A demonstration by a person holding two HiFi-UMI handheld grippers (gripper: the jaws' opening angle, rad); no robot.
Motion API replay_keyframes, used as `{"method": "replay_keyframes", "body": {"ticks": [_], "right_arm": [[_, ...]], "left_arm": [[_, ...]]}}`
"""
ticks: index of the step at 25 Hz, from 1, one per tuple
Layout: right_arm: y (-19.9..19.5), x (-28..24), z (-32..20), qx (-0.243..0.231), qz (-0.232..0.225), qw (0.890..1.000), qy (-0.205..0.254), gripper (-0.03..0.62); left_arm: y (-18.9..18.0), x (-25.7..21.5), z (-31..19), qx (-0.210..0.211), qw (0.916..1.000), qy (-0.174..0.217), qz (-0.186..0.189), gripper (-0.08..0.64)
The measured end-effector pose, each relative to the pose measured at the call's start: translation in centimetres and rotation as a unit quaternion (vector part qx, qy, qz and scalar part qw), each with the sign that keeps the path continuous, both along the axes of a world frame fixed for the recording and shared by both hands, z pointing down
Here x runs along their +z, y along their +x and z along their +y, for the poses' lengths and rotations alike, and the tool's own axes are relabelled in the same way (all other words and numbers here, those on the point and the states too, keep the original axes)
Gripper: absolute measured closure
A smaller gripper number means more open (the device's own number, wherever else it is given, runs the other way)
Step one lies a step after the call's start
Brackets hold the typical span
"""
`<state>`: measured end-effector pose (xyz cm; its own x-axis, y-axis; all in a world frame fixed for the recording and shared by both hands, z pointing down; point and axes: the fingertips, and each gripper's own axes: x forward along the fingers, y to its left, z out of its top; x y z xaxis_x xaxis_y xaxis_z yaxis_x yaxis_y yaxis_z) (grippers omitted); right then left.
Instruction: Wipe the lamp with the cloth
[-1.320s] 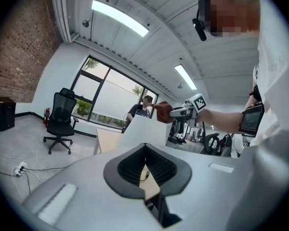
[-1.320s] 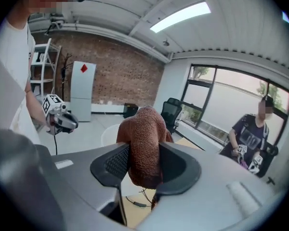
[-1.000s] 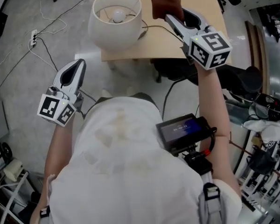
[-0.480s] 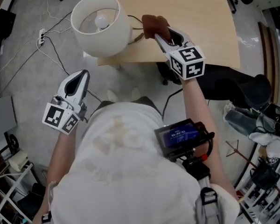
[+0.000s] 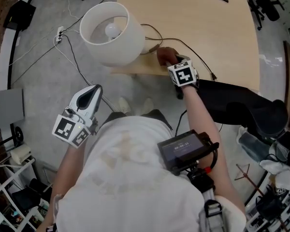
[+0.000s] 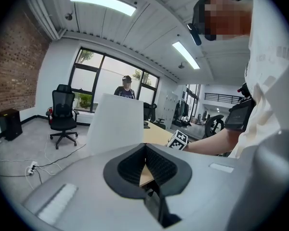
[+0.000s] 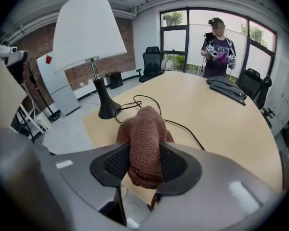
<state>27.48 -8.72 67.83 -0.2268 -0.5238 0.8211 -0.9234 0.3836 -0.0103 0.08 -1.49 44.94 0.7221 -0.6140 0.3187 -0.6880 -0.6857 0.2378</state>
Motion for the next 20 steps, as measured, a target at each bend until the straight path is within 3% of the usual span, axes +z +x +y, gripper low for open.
{"method": "replay_keyframes", "body": {"ticks": [13,17,20], "right_arm": [[0.7,4.2,-0.2,0.032,0.027,0.999,-0.029,0.379],[1.9,3.7,-0.8,0.067,0.026,0.997,-0.013,0.314],[2.2,1.1,-1.1,0.095,0.013,0.995,0.021,0.301]], "left_arm": [[-1.2,0.8,3.7,-0.061,0.9978,-0.018,-0.017,0.558],[-2.1,0.8,4.4,-0.083,0.9962,-0.017,-0.019,0.558],[-3.0,0.8,5.0,-0.098,0.9948,-0.019,-0.019,0.558]]}}
